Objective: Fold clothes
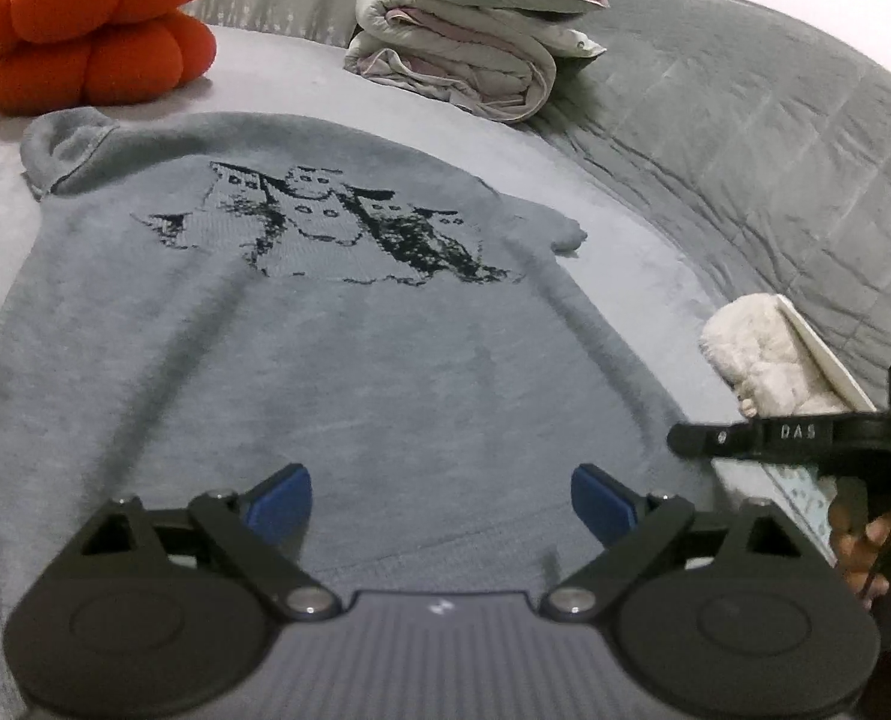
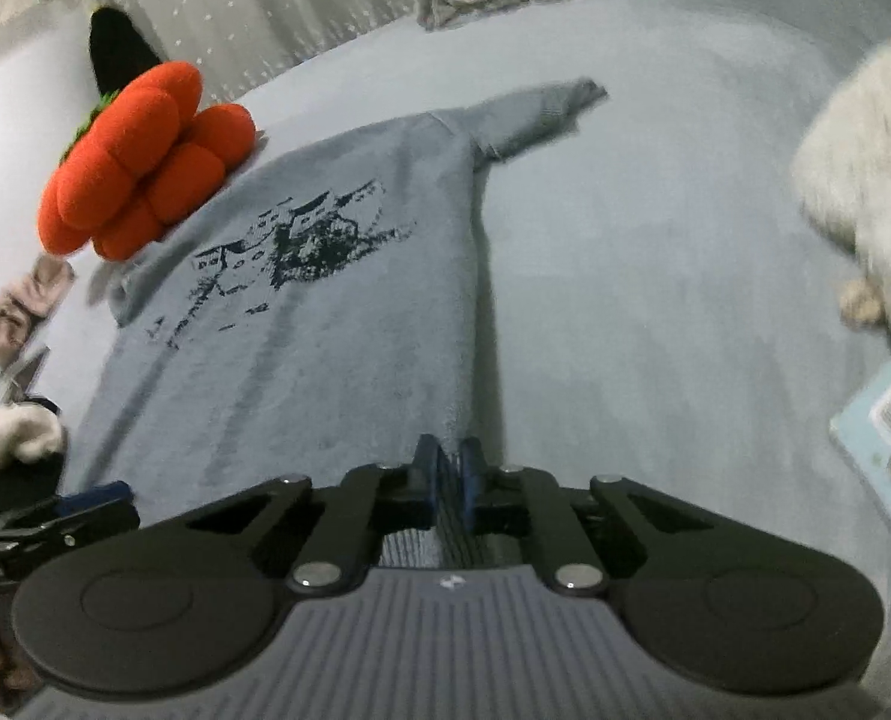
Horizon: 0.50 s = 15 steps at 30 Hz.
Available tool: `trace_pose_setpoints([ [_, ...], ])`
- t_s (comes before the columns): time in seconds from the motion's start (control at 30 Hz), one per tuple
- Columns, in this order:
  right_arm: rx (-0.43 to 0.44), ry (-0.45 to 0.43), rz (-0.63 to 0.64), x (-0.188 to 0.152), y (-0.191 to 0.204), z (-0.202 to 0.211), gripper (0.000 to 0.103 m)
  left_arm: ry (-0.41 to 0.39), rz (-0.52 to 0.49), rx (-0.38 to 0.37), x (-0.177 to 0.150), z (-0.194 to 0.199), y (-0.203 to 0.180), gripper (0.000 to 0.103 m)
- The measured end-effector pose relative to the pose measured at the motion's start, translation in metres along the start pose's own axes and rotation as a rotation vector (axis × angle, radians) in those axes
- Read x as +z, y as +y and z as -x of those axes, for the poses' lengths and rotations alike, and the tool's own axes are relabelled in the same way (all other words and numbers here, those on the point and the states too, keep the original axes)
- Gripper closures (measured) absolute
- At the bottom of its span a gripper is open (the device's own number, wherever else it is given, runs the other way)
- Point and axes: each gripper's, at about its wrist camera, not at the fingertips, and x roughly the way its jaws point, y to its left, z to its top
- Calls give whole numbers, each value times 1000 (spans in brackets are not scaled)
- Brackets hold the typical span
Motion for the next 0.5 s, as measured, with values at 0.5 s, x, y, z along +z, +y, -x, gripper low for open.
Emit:
trace_pose_setpoints([
  [0.5, -69, 16, 472, -19, 75, -31, 73, 11, -13, 24, -1, -1, 4, 10],
])
